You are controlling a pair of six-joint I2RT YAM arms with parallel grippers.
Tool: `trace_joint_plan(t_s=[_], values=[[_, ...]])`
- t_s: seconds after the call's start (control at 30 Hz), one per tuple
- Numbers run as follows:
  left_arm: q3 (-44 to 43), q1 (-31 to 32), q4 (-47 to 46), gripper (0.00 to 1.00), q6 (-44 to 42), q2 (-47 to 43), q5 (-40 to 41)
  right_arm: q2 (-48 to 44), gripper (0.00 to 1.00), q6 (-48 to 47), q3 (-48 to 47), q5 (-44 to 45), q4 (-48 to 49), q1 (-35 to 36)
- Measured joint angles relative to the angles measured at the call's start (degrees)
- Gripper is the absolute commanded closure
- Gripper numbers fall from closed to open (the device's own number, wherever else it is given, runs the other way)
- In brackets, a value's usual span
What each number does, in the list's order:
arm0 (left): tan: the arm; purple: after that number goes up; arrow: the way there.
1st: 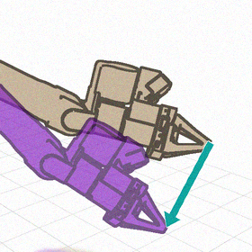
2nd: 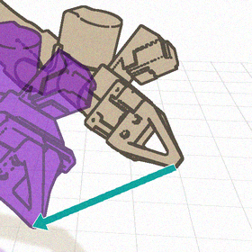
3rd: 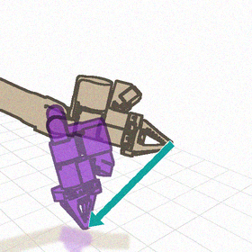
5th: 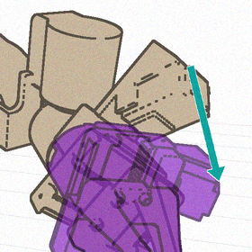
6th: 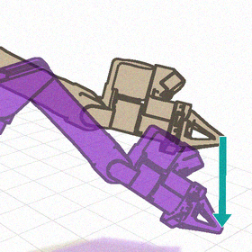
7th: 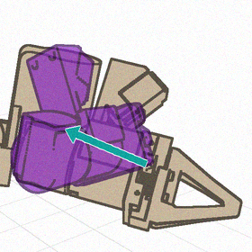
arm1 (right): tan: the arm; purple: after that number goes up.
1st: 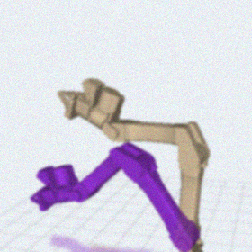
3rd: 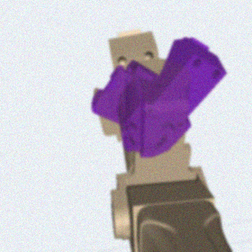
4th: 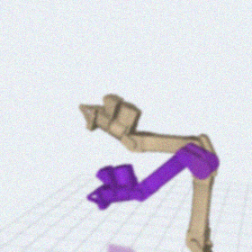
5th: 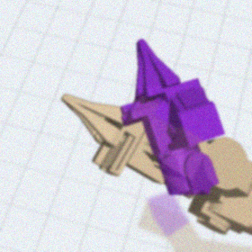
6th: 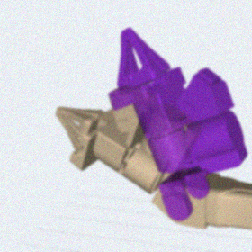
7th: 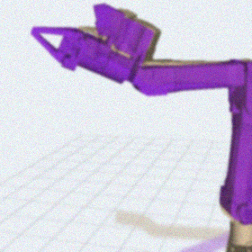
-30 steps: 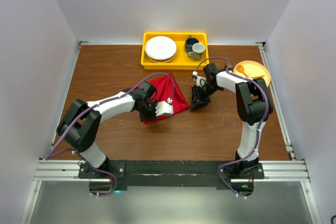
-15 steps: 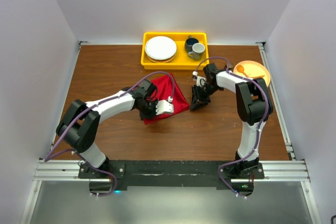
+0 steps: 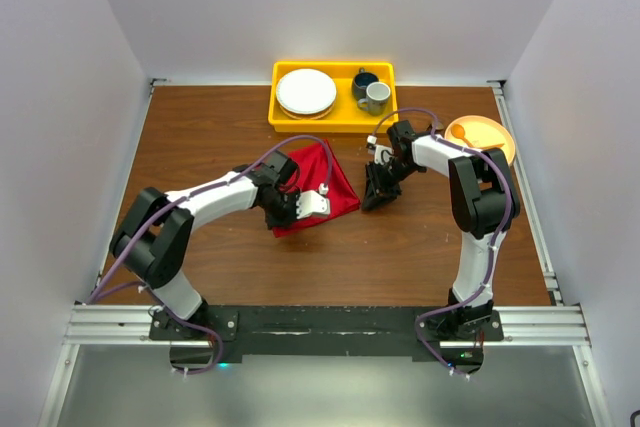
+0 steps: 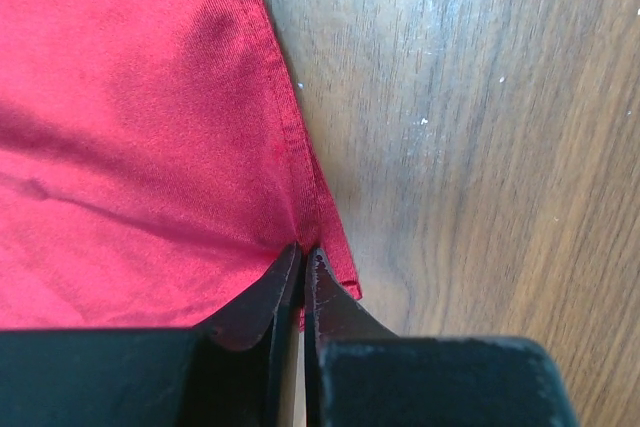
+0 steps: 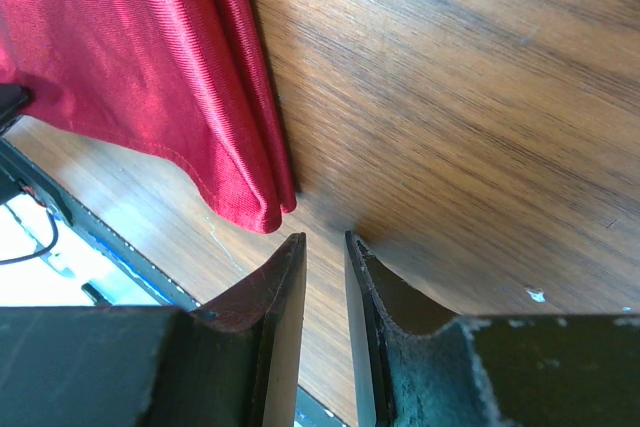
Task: Fold the napkin into a case and place the utensils inside
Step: Smooth out the square-folded napkin at the center of the board.
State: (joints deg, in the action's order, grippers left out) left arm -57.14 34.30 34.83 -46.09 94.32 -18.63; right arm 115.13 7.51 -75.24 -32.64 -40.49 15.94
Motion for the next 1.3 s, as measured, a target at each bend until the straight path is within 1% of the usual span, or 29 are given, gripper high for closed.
trace_joint_plan(t_s=[0.13, 0.23, 0.5, 0.63, 0.83, 0.87, 0.9, 1.03, 1.1, 1.17, 1.2, 1.3], values=[[0.0, -0.1, -0.2, 0.91, 0.0, 0.7, -0.1, 0.0, 0.73, 0.0, 0.0, 0.0, 0.0, 0.0], [0.0, -0.2, -0.3, 0.81, 0.1, 0.9, -0.2, 0.0, 0.73, 0.0, -0.1, 0.0, 0.0, 0.0], [0.0, -0.2, -0.5, 0.84, 0.5, 1.7, -0.5, 0.1, 0.73, 0.0, -0.1, 0.0, 0.0, -0.1], [0.0, -0.2, -0.4, 0.78, 0.5, 1.7, -0.6, 0.1, 0.73, 0.0, -0.1, 0.0, 0.0, -0.1], [-1.0, -0.3, 0.0, 0.76, 0.5, 2.3, -1.1, 0.2, 0.73, 0.0, -0.2, 0.0, -0.2, -0.2], [-1.1, -0.4, 0.3, 0.77, 0.5, 2.4, -1.2, 0.2, 0.73, 0.0, -0.2, 0.0, -0.2, -0.2], [-1.3, -0.5, 0.5, 0.82, 0.5, 2.5, -1.4, 0.3, 0.73, 0.0, -0.3, -0.1, -0.2, -0.2], [-2.0, -1.0, 0.7, 0.9, 0.5, 2.9, -2.0, 0.5, 0.73, 0.0, -0.5, -0.2, -0.4, -0.3], [-2.3, -1.3, 0.9, 0.92, 0.5, 3.2, -2.2, 0.5, 0.73, 0.0, -0.5, -0.2, -0.5, -0.3], [-2.6, -1.4, 1.0, 0.9, 0.5, 3.4, -2.3, 0.5, 0.73, 0.0, -0.6, -0.2, -0.5, -0.3], [-2.8, -1.5, 1.2, 0.84, 0.5, 3.5, -2.5, 0.5, 0.73, 0.0, -0.6, -0.2, -0.5, -0.3], [-3.8, -1.7, 2.1, 0.77, 0.5, 3.5, -2.8, 0.5, 0.74, 0.0, -0.6, -0.2, -0.5, -0.3]])
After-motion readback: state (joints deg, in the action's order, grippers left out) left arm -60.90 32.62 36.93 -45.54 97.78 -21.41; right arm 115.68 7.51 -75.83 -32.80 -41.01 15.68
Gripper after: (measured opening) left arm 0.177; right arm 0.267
